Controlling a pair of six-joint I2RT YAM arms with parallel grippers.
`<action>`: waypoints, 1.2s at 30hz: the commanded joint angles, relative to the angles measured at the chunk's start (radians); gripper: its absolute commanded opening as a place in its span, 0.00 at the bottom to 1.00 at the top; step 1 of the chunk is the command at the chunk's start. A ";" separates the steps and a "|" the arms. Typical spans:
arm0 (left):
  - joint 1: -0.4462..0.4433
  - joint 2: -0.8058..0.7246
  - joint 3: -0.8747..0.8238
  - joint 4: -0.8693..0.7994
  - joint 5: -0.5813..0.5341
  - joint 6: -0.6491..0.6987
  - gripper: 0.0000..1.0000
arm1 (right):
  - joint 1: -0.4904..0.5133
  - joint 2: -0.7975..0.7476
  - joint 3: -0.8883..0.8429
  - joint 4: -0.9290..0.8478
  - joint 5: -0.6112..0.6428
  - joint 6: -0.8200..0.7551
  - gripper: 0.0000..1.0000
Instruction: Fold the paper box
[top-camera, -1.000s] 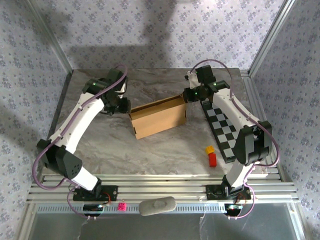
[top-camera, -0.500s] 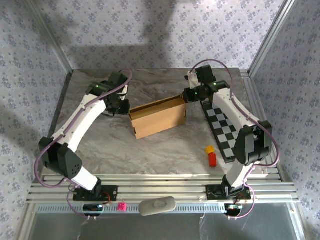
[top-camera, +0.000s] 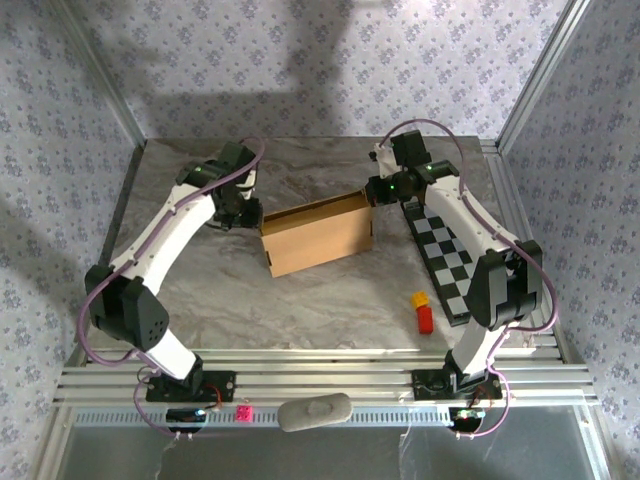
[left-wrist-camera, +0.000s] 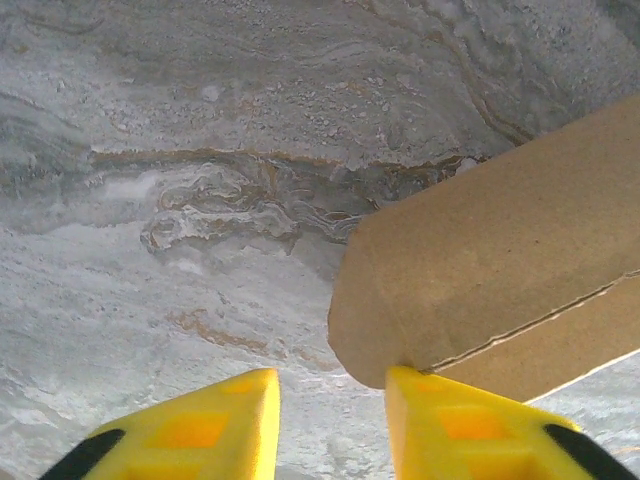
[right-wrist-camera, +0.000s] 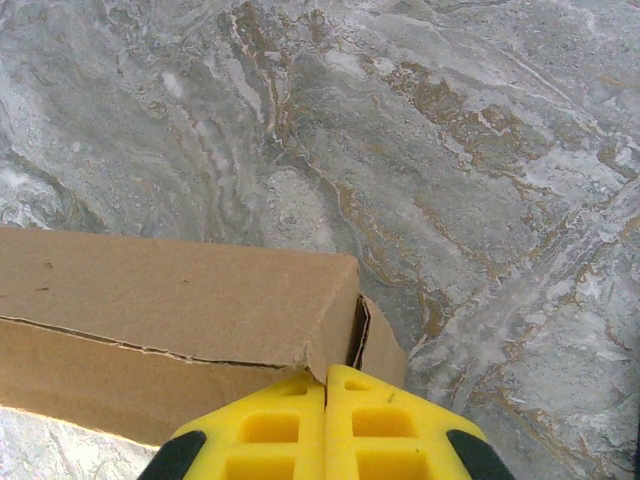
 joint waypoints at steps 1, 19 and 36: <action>0.016 -0.001 0.069 -0.027 0.106 -0.038 0.43 | 0.001 0.022 0.028 -0.068 -0.014 -0.010 0.00; 0.040 0.030 0.029 -0.021 0.138 0.016 0.38 | -0.002 0.023 0.026 -0.071 -0.030 -0.008 0.00; 0.040 0.059 0.031 -0.018 0.126 -0.022 0.08 | -0.001 0.019 0.017 -0.068 -0.028 -0.005 0.00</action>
